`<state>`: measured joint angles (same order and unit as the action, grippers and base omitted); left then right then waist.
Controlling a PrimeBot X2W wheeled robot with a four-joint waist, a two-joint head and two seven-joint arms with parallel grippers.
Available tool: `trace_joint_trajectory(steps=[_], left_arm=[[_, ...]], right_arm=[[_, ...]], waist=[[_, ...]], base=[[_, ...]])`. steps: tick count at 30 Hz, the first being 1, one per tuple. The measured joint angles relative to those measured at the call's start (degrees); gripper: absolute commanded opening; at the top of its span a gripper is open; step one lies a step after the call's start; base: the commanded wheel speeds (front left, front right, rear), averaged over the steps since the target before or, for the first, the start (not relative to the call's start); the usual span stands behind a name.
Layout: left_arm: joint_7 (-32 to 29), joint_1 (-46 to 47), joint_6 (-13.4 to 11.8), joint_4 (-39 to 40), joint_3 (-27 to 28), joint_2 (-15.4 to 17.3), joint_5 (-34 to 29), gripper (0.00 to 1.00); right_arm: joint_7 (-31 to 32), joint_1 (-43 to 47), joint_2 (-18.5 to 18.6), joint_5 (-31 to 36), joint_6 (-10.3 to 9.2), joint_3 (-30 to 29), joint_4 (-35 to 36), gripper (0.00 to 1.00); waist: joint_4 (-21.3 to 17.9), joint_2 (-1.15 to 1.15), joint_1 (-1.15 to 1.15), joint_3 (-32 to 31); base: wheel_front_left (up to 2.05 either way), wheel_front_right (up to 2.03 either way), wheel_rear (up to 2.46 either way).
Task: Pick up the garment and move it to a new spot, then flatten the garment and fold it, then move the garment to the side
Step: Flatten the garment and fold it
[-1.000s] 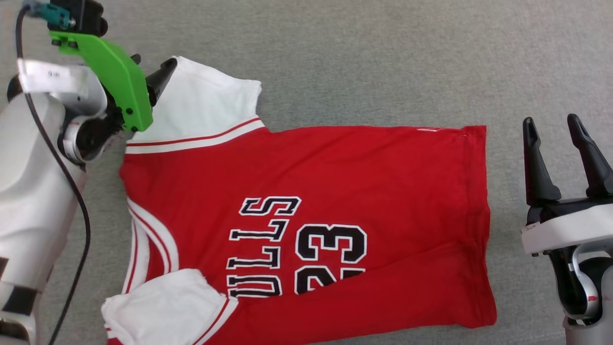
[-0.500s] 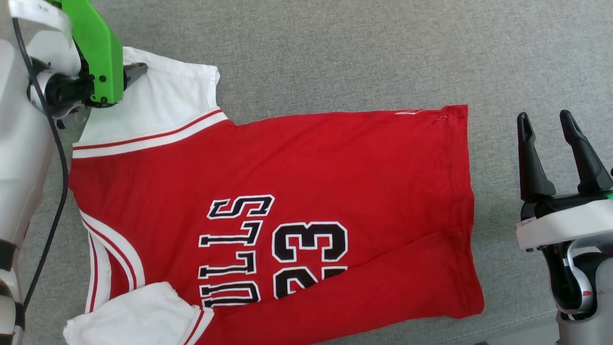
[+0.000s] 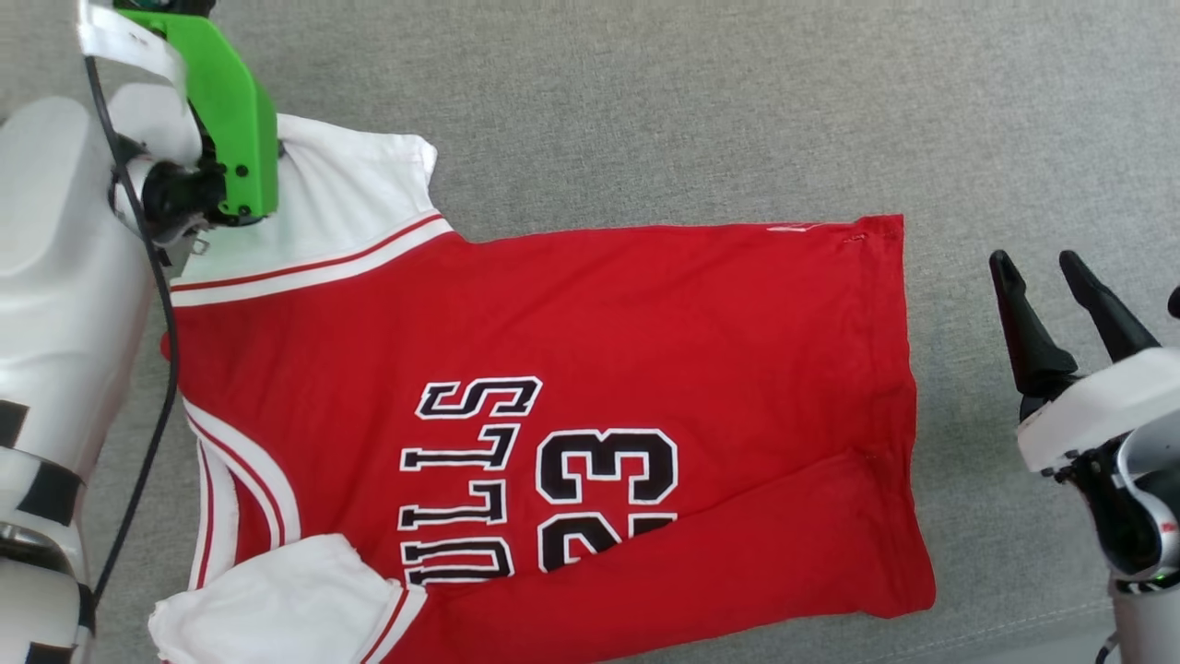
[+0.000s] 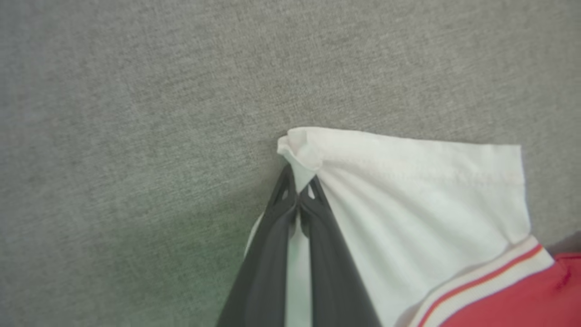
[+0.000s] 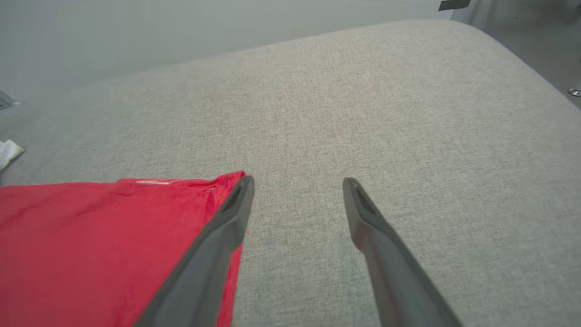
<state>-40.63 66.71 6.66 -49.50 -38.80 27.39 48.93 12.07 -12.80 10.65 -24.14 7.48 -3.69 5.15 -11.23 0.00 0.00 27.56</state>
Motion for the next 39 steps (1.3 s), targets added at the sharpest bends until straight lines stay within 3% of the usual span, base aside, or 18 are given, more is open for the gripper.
trace_joint_trajectory(steps=[6, 12, 24, 25, 26, 27, 31, 39], left_arm=[[3.7, -1.3, 0.2, 0.5, -0.2, -1.8, 0.5, 0.0], [7.6, -1.5, 0.5, 4.3, -0.2, -2.2, 1.0, 0.0], [11.3, -2.2, 0.7, 10.5, -1.9, -2.5, 1.9, 0.0], [11.4, -2.6, 0.7, 10.8, -1.9, -2.5, 2.6, 0.0], [11.7, -3.0, 0.7, 11.0, -2.1, -2.5, 2.9, 0.0], [11.9, -3.3, 0.7, 11.1, -2.1, -2.5, 3.1, 0.0], [12.6, -4.1, 0.7, 11.5, -2.3, -2.4, 4.0, 0.0], [19.1, -10.1, 0.7, 13.4, -1.7, -1.1, 6.6, 0.0]], right_arm=[[13.3, -4.9, 5.6, -4.3, 0.0, 2.0, -6.5, 1.0], [24.2, -10.7, 8.6, -6.0, 0.0, 5.9, -9.3, 1.0], [37.4, -19.0, 11.3, -6.3, -0.02, 11.4, -22.1, 1.0], [38.5, -19.3, 11.4, -6.4, -0.02, 11.5, -22.8, 0.82], [39.4, -19.6, 11.4, -6.4, -0.02, 11.6, -23.3, 0.37], [39.9, -19.9, 11.4, -6.6, -0.02, 11.7, -23.5, 0.0], [40.6, -20.3, 11.4, -7.5, -0.02, 11.6, -24.4, 0.0], [36.2, -18.3, 11.1, -8.3, 0.0, 8.3, -22.6, 0.0]], waist=[[2.5, 0.0, 0.0, -2.1], [6.1, 0.0, 0.0, -3.4], [11.6, 0.0, 0.0, -3.2], [11.9, 0.0, 0.0, -3.2], [12.1, 0.0, 0.0, -3.3], [12.2, 0.0, 0.0, -3.4], [12.4, 0.0, 0.0, -4.0], [13.0, 0.0, 0.0, -7.6]], base=[[0.0, 0.0, 0.0], [0.0, 0.0, 0.0], [0.0, 0.0, 0.0], [0.0, 0.0, 0.0], [0.0, 0.0, 0.0], [0.0, 0.0, 0.0], [0.0, 0.0, 0.0], [0.0, 0.0, 0.0]])
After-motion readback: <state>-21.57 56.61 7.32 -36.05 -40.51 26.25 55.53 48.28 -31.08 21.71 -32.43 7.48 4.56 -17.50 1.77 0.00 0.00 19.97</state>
